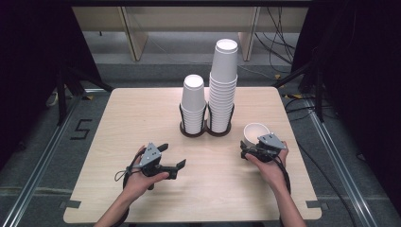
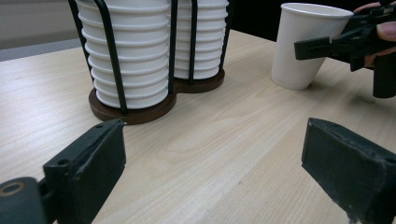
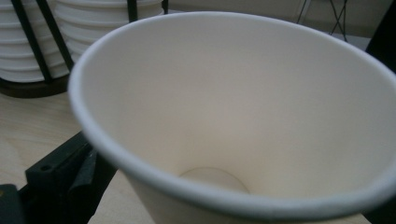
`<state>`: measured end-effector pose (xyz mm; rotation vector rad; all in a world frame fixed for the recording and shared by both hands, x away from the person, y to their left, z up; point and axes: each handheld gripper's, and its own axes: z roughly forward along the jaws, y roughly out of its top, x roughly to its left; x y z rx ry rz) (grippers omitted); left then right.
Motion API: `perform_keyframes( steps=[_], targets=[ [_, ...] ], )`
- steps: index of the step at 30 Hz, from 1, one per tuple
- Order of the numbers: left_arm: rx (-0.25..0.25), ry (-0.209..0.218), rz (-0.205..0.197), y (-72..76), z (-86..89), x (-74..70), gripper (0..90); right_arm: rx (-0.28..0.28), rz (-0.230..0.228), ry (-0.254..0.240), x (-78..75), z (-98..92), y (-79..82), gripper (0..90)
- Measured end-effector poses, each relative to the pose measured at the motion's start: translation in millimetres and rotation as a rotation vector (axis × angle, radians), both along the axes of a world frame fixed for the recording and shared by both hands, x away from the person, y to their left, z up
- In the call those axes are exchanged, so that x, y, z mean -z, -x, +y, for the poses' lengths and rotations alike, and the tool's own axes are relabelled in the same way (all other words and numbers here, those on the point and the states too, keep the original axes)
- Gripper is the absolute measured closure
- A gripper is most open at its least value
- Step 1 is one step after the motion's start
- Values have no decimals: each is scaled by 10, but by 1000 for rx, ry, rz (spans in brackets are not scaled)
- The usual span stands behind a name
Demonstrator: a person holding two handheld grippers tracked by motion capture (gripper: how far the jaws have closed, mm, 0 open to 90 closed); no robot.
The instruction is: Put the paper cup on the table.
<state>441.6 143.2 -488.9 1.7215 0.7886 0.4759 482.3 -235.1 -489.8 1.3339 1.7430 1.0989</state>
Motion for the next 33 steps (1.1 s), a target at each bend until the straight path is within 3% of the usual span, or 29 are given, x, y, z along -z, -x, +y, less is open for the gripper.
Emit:
perform_keyframes(
  steps=[2,4,5,8,10,11,12,13,14,15,17,18,19,20,22,26,28,33],
  targets=[
    [0,1,-1,0,1,0,59,21,3,-12,12,10,24,4],
    [-1,2,-1,0,2,-1,58,8,-5,18,10,-35,29,4],
    [-1,2,-1,1,1,0,58,14,18,-13,9,-21,54,4],
    [8,12,-5,-9,-7,10,59,19,-23,24,1,-76,73,4],
    [2,-2,2,-2,-5,6,58,12,-11,-3,-9,-79,104,4],
    [2,-1,2,-2,-7,9,58,18,-17,-2,-13,-75,122,4],
    [2,-1,3,-2,-9,11,58,-10,-15,8,-20,-101,128,4],
    [2,0,3,-1,-10,12,58,21,-3,-24,-19,-67,164,4],
    [3,-1,3,-1,-11,13,58,-2,-20,9,-18,-95,160,4],
    [3,-1,3,-1,-12,15,58,-14,1,26,-28,-107,180,4],
    [3,-2,3,-1,-11,18,58,-22,-1,12,-14,-122,210,4],
    [3,-2,4,-1,-10,19,58,6,10,-16,-6,-95,248,4],
    [2,-3,3,-1,-11,22,58,-28,-6,0,5,-129,245,4],
    [2,-2,3,-2,-11,26,58,-33,9,13,2,-139,273,4],
    [1,2,4,-3,-13,34,57,-2,8,-5,22,-132,328,4],
    [1,-8,8,-1,-6,41,56,-15,3,17,29,-194,399,4],
    [-1,-10,9,-2,-3,46,55,1,-1,-1,29,-197,447,4],
    [-3,-10,9,0,5,58,55,-16,-26,34,27,-270,520,4]
  ],
)
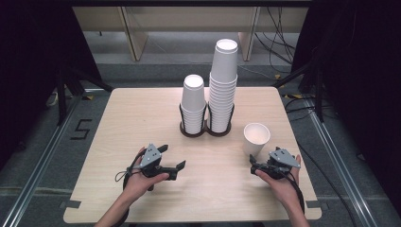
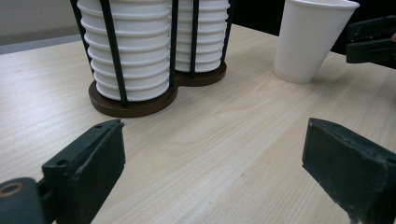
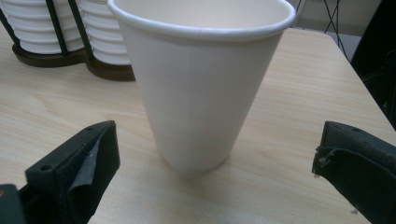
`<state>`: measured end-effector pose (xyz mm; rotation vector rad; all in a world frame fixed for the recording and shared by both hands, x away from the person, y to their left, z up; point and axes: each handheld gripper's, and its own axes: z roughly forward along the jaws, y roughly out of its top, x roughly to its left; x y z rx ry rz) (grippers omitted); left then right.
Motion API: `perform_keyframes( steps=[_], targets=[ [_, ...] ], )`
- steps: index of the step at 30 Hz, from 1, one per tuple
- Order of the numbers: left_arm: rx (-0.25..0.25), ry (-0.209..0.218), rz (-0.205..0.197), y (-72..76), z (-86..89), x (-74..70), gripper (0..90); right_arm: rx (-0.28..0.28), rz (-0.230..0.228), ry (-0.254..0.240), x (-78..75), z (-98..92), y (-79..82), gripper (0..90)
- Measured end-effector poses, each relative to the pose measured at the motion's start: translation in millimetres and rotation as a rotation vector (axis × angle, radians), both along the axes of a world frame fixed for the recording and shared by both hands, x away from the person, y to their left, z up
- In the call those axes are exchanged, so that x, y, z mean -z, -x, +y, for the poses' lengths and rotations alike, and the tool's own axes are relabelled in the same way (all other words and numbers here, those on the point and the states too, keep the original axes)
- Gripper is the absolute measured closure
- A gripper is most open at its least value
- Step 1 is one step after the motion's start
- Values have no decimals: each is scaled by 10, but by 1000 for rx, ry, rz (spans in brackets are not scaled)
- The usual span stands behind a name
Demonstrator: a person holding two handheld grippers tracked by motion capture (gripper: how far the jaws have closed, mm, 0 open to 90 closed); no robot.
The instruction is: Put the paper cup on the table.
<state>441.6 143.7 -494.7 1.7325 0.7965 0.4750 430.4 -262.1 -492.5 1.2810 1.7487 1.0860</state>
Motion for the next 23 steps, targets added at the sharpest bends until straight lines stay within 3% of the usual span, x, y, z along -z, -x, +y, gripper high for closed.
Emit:
perform_keyframes(
  steps=[1,3,4,6,8,9,10,15,23],
  targets=[
    [0,0,2,1,0,4,55,29,31,-39,-2,21,45,4],
    [3,10,-2,-4,-4,16,55,3,-4,-11,9,-31,52,4],
    [2,8,-2,-3,-3,17,55,33,22,-35,1,-15,102,4],
    [-3,-6,2,2,1,15,55,18,-10,-5,2,-69,123,4],
    [-4,-9,1,0,1,18,55,39,12,-34,-7,-74,187,4],
    [-3,-10,-1,1,2,19,55,24,-15,-4,-9,-113,190,4],
    [-3,-10,-3,2,2,19,56,35,-10,-22,-10,-112,220,4],
    [8,-4,-9,-3,-16,41,56,16,-36,-14,1,-176,313,4],
    [34,-5,18,-14,-129,59,56,62,-40,-53,11,-192,455,4]
  ],
)
